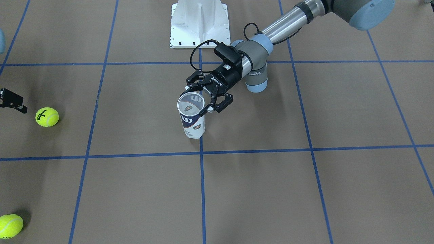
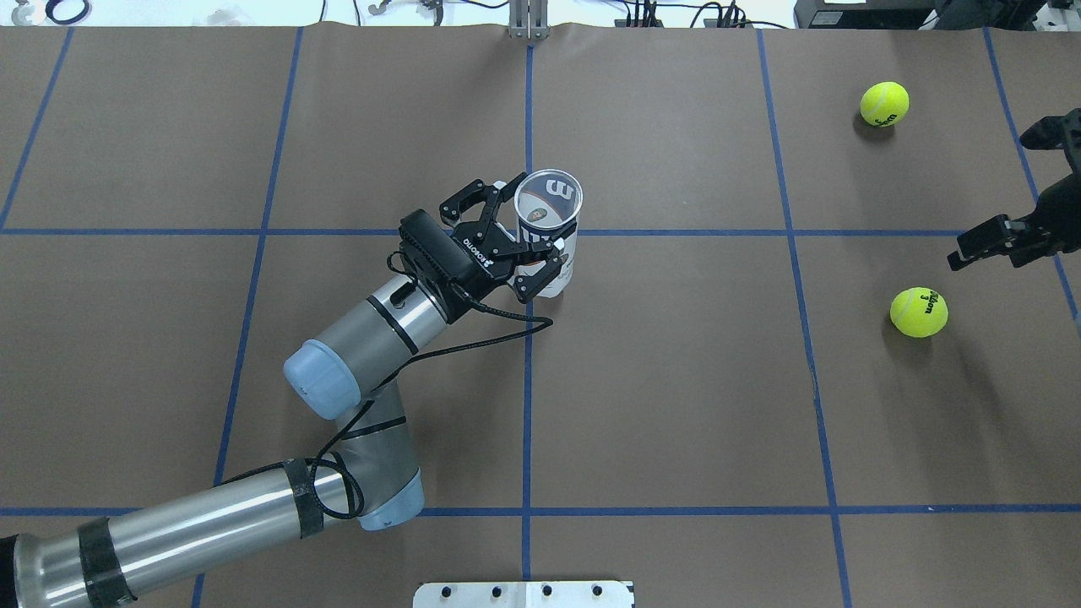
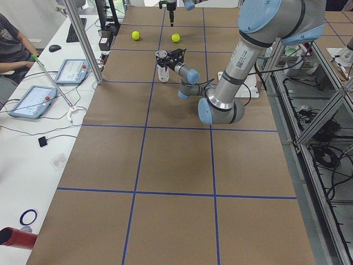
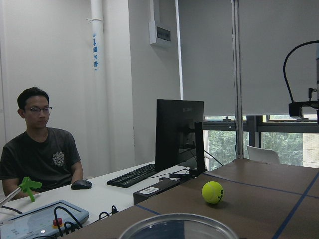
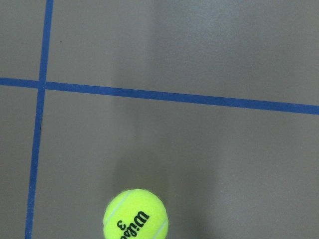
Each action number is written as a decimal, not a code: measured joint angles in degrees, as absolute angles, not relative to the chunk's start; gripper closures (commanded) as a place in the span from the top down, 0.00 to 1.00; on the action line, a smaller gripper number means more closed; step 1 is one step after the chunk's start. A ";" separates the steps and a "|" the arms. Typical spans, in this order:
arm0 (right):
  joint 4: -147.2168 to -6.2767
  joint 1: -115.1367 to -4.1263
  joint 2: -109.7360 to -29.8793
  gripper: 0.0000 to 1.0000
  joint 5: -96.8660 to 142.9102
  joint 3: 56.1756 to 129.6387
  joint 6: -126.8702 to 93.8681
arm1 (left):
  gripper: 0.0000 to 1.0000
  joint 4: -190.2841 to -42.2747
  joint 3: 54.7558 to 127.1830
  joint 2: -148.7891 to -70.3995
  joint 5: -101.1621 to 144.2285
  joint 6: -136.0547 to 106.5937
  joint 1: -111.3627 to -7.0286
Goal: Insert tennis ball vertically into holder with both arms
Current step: 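Hold the can with the left gripper while the right reaches for the nearer ball, then close the right gripper on the nearer tennis ball and lift it, then carry the ball with the right gripper over the can's opening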
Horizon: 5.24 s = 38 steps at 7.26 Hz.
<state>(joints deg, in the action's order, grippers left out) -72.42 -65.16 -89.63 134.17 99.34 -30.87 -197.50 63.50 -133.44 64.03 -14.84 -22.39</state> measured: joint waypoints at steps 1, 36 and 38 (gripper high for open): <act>-70.77 -63.19 -89.76 0.99 132.78 99.33 -32.53 | 0.82 -197.49 63.51 -133.43 63.83 -14.85 -22.36; -83.99 -46.79 -54.17 0.00 126.00 107.35 -82.63 | 0.83 -198.36 62.49 -132.72 63.72 -14.94 -21.97; -84.17 -45.40 -52.42 0.00 124.26 106.81 -84.03 | 0.84 -198.36 62.51 -132.71 63.72 -14.94 -21.97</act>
